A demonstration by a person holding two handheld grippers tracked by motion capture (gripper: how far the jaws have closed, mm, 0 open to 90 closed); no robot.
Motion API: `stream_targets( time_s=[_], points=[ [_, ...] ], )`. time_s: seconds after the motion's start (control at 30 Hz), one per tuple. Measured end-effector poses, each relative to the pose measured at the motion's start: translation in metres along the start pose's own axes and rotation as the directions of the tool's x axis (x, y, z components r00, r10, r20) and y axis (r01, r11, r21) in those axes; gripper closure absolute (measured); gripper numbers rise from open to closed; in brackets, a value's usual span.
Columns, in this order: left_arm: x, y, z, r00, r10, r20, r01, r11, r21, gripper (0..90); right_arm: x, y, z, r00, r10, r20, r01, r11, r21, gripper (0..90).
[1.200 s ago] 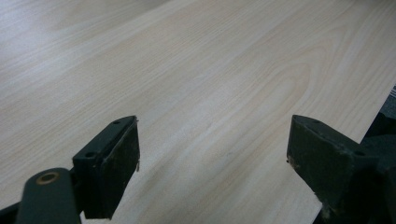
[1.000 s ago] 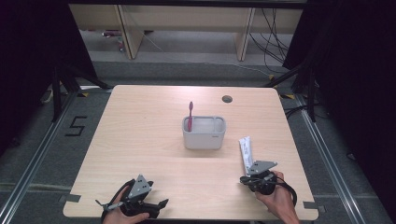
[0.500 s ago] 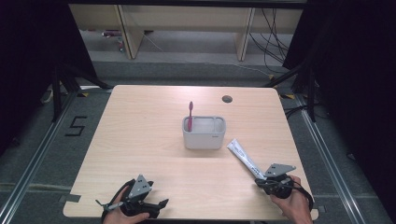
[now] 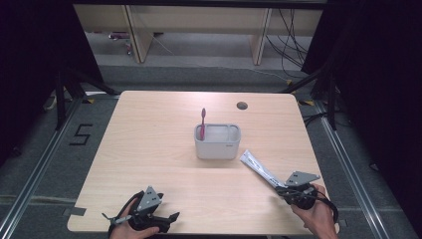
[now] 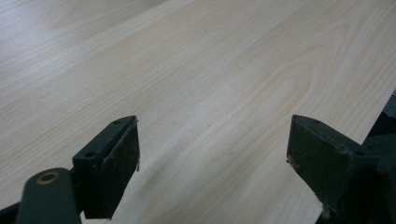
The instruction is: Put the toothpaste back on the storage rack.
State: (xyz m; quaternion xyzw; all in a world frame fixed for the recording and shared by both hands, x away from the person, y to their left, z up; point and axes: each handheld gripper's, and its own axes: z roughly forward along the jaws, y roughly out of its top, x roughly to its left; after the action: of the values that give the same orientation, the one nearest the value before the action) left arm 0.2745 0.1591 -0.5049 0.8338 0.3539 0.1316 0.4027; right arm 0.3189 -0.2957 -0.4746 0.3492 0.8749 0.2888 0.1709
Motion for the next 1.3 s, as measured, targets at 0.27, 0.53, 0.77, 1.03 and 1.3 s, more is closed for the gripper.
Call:
stream_targets(
  time_s=[0.27,0.53,0.77,1.03,1.3],
  points=[
    [0.0,0.0,0.0,1.0,-0.002,0.001,0.002,1.0,0.004,16.6,-0.004,0.019,-0.001,0.9986,-0.026,0.046,0.024,0.999,0.032,78.6],
    [0.0,0.0,-0.001,1.0,-0.005,0.001,0.005,1.0,0.003,16.6,-0.004,0.039,0.015,0.9955,-0.056,0.076,0.048,0.994,0.093,59.4],
    [0.001,0.0,-0.001,1.0,-0.003,-0.001,0.003,1.0,0.004,16.6,-0.007,0.051,0.029,0.9932,-0.07,0.093,0.057,0.988,0.14,51.8],
    [0.0,0.0,-0.001,1.0,-0.007,0.001,0.007,1.0,0.004,16.6,-0.013,0.057,0.043,0.9952,-0.057,0.079,0.042,0.982,0.184,50.6],
    [0.001,0.0,-0.001,1.0,-0.005,0.002,0.005,1.0,0.003,16.6,-0.015,0.061,0.051,0.9962,-0.032,0.081,0.015,0.977,0.211,51.7]
  ],
)
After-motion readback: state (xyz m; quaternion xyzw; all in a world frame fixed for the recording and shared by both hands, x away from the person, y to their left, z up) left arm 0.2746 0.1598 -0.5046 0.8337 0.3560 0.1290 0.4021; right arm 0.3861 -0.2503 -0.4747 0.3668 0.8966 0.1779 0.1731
